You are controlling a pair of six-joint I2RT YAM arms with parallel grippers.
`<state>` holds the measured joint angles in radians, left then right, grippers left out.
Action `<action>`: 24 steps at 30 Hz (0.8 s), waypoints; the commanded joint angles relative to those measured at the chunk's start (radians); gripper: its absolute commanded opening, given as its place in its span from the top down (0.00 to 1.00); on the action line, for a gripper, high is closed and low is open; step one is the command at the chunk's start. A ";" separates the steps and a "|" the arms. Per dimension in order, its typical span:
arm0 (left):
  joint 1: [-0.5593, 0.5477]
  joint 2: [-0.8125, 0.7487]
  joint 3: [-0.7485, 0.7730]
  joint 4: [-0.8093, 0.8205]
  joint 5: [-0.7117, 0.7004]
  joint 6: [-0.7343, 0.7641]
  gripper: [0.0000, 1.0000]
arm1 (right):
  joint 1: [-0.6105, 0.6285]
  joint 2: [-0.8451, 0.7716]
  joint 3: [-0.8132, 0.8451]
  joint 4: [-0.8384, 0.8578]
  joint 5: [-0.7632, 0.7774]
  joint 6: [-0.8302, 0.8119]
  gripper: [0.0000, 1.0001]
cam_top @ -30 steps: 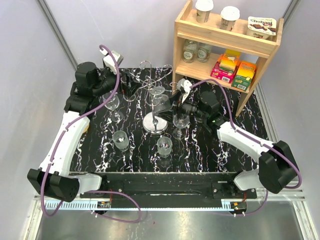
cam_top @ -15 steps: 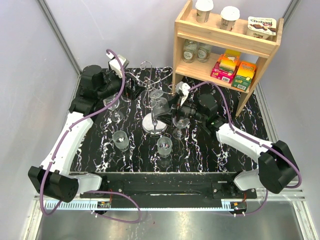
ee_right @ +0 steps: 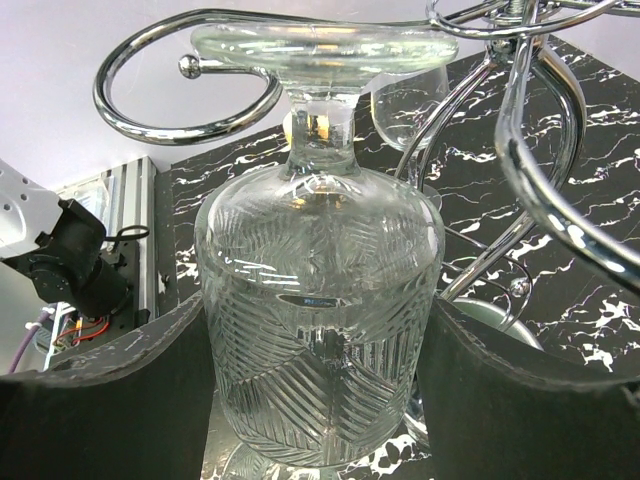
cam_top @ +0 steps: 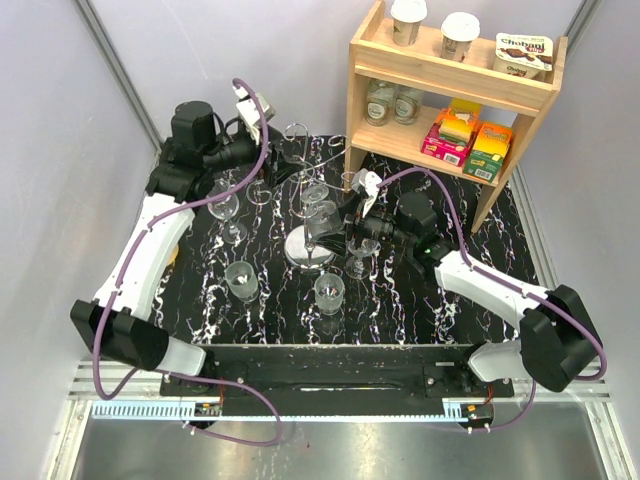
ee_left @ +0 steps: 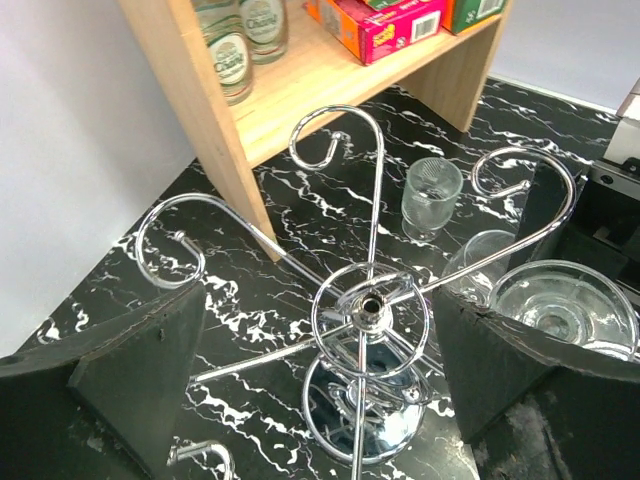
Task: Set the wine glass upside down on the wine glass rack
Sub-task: Turn the wine glass upside down at the wine rack.
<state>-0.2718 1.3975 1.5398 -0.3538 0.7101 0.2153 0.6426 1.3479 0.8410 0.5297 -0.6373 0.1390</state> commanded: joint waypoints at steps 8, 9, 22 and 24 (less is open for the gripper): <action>-0.004 0.071 0.109 -0.103 0.184 0.131 0.22 | 0.011 -0.056 0.023 0.070 0.011 -0.013 1.00; -0.004 0.069 0.102 -0.103 0.187 0.133 0.25 | 0.011 -0.055 0.023 0.070 0.011 -0.010 1.00; -0.004 0.052 0.043 -0.017 0.201 0.070 0.62 | 0.011 -0.029 0.055 0.061 0.030 -0.006 1.00; -0.004 0.052 0.040 0.001 0.201 0.056 0.68 | 0.011 -0.023 0.061 0.059 0.030 -0.006 1.00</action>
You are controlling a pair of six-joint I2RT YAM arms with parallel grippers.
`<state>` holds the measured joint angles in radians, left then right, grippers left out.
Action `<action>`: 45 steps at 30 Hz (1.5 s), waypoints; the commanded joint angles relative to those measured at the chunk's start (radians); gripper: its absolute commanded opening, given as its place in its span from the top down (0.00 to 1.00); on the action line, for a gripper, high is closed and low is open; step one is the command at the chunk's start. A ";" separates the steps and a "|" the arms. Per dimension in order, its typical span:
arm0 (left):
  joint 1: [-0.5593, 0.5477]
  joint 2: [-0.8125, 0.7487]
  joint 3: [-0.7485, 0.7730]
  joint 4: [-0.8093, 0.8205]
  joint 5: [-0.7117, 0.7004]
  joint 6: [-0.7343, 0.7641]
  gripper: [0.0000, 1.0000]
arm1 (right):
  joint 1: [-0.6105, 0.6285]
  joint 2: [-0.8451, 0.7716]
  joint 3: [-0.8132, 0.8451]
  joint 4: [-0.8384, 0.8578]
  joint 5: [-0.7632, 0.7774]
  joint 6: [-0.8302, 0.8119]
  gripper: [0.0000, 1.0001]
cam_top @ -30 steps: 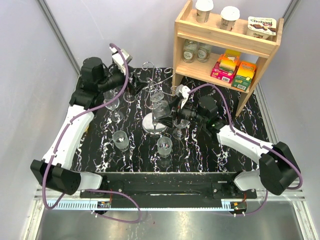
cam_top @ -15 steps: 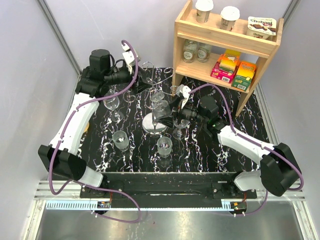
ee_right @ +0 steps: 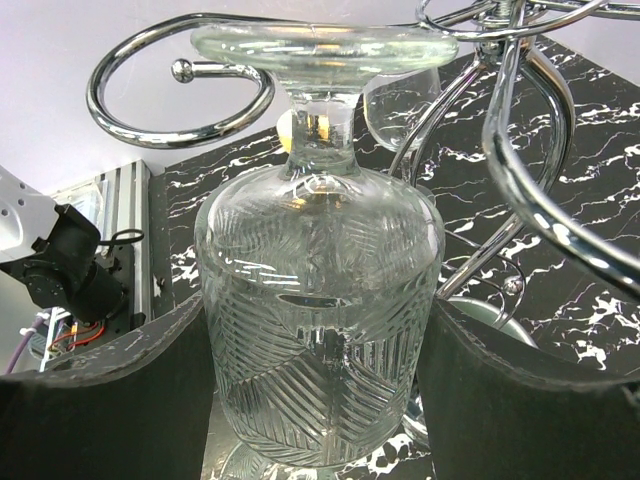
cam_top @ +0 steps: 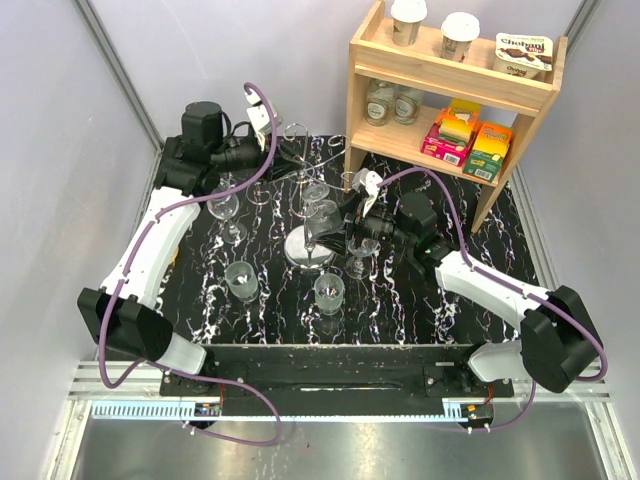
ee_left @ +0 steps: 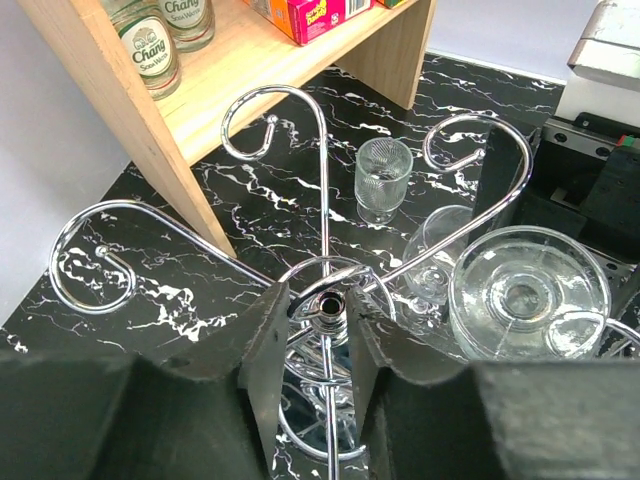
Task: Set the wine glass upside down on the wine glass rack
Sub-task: Turn the wine glass upside down at the wine rack.
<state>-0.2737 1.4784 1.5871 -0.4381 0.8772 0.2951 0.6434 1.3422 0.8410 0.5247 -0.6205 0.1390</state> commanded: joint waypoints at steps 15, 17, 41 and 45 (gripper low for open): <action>-0.010 -0.052 -0.059 0.167 -0.012 -0.103 1.00 | 0.012 -0.008 0.089 0.101 -0.001 0.028 1.00; -0.010 -0.059 -0.070 0.173 -0.012 -0.103 1.00 | 0.010 -0.021 0.073 0.112 -0.002 0.030 1.00; -0.010 -0.107 -0.153 0.188 -0.109 -0.079 1.00 | 0.012 -0.069 0.015 0.192 -0.105 0.091 1.00; -0.010 -0.110 -0.157 0.193 -0.113 -0.079 1.00 | 0.009 -0.101 -0.022 0.173 -0.101 0.062 1.00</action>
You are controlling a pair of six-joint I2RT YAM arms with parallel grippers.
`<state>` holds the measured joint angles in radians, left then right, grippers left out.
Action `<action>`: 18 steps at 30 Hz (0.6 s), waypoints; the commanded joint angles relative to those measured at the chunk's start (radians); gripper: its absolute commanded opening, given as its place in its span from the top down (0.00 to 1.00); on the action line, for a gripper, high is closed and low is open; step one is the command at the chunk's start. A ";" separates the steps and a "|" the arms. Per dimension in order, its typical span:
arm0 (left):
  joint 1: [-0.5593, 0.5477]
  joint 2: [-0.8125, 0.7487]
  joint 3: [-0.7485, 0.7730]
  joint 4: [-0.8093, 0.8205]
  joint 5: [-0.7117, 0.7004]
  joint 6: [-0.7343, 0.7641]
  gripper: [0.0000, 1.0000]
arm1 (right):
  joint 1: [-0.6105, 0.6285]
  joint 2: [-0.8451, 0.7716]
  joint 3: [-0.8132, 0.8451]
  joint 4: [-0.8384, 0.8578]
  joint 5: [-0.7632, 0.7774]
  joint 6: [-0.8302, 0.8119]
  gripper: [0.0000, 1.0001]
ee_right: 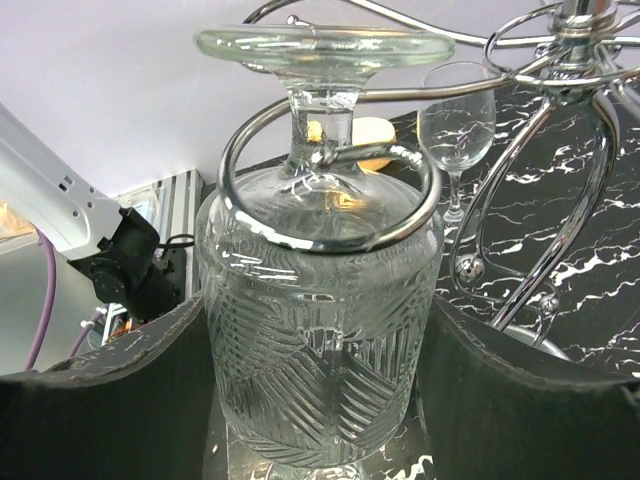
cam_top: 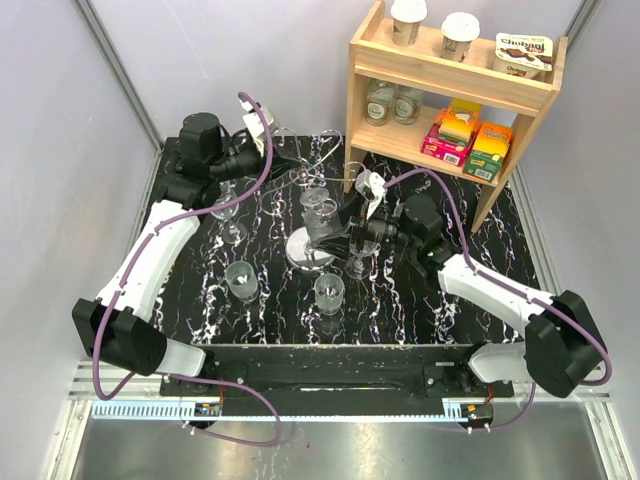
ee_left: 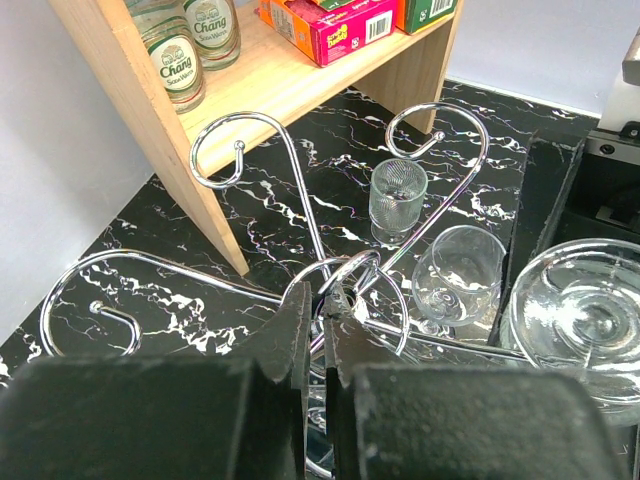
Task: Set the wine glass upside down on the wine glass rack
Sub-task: Turn the wine glass upside down at the wine rack.
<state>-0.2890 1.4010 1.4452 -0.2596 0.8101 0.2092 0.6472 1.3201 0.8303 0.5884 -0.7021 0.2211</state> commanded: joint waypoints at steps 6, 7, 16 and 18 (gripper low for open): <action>0.008 -0.037 -0.023 0.023 -0.054 0.004 1.00 | -0.001 -0.114 -0.056 0.109 -0.019 -0.042 1.00; 0.007 -0.037 -0.025 0.026 -0.055 0.004 1.00 | -0.001 -0.117 -0.056 0.110 -0.020 -0.043 1.00; 0.017 -0.036 -0.019 0.029 -0.055 -0.005 1.00 | -0.026 -0.131 -0.086 0.139 -0.005 -0.057 1.00; 0.019 -0.036 -0.020 0.033 -0.052 -0.011 1.00 | -0.030 -0.131 -0.105 0.162 0.003 -0.072 1.00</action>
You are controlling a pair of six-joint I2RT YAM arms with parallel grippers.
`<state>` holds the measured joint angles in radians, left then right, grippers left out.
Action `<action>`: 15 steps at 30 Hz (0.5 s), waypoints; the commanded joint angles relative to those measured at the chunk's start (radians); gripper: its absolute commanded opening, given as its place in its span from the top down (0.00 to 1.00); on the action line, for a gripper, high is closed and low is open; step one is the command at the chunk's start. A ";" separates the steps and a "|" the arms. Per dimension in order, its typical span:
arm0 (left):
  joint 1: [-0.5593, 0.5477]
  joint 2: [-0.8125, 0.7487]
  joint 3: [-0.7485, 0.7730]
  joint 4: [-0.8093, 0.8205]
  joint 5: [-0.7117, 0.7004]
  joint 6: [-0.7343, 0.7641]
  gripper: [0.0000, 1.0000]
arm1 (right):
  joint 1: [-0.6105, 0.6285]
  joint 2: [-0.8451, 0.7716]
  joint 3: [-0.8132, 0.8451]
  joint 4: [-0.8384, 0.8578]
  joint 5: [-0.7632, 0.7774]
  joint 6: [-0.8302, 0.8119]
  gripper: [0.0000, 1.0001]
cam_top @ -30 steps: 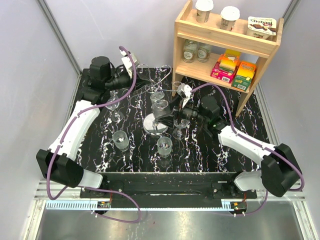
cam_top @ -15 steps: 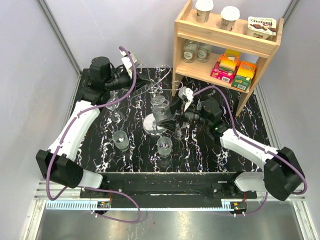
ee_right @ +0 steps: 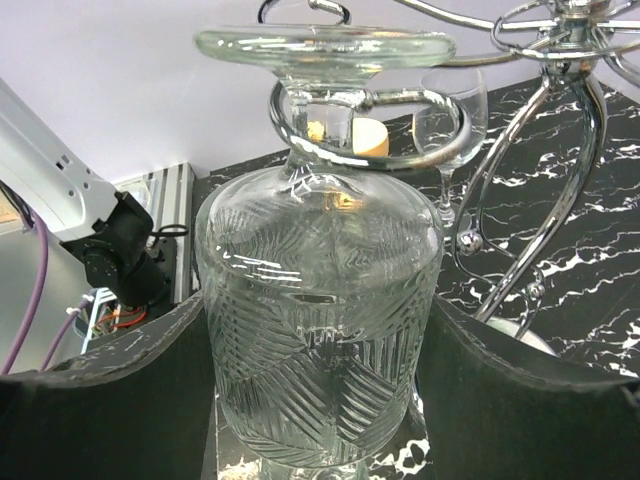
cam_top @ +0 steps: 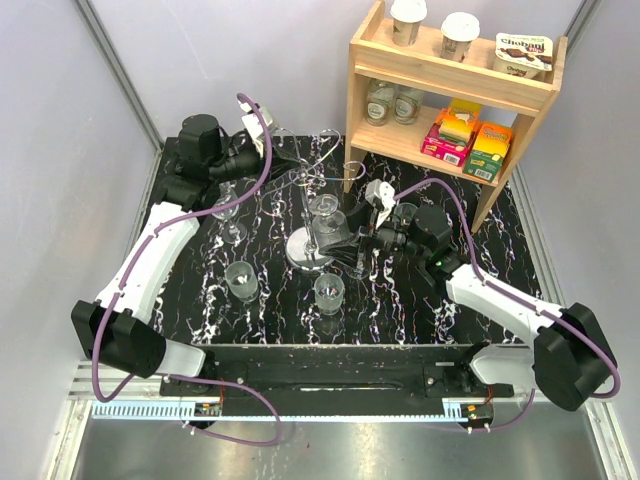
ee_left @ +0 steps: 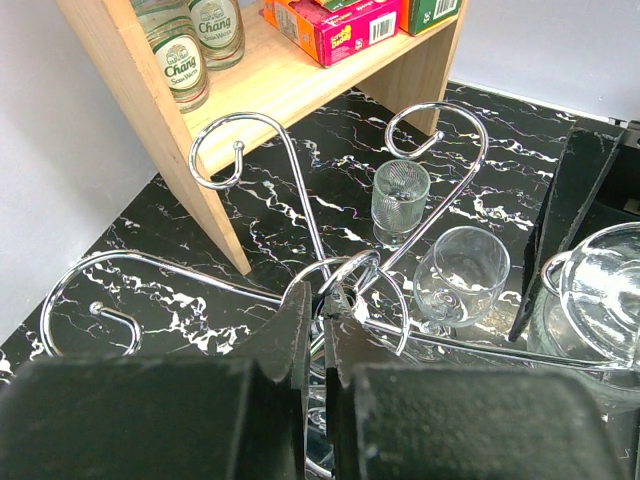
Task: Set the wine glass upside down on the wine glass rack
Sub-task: Turn the wine glass upside down at the wine rack.
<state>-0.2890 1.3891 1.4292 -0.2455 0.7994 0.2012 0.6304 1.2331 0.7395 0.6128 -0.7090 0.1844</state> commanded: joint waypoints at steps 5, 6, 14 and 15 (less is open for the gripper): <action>0.019 -0.024 0.002 0.020 -0.040 -0.006 1.00 | -0.021 -0.031 -0.046 0.169 0.031 -0.056 1.00; 0.021 -0.022 0.002 0.022 -0.040 -0.008 1.00 | -0.020 -0.029 -0.046 0.171 0.037 -0.060 1.00; 0.019 -0.024 0.002 0.020 -0.039 -0.009 1.00 | -0.020 -0.003 -0.039 0.151 0.054 -0.082 0.87; 0.019 -0.024 0.002 0.020 -0.039 -0.008 1.00 | -0.021 -0.001 -0.038 0.148 0.057 -0.085 0.84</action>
<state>-0.2871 1.3891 1.4292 -0.2451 0.7994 0.1970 0.6159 1.2312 0.6838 0.6918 -0.6769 0.1265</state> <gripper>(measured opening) 0.057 0.736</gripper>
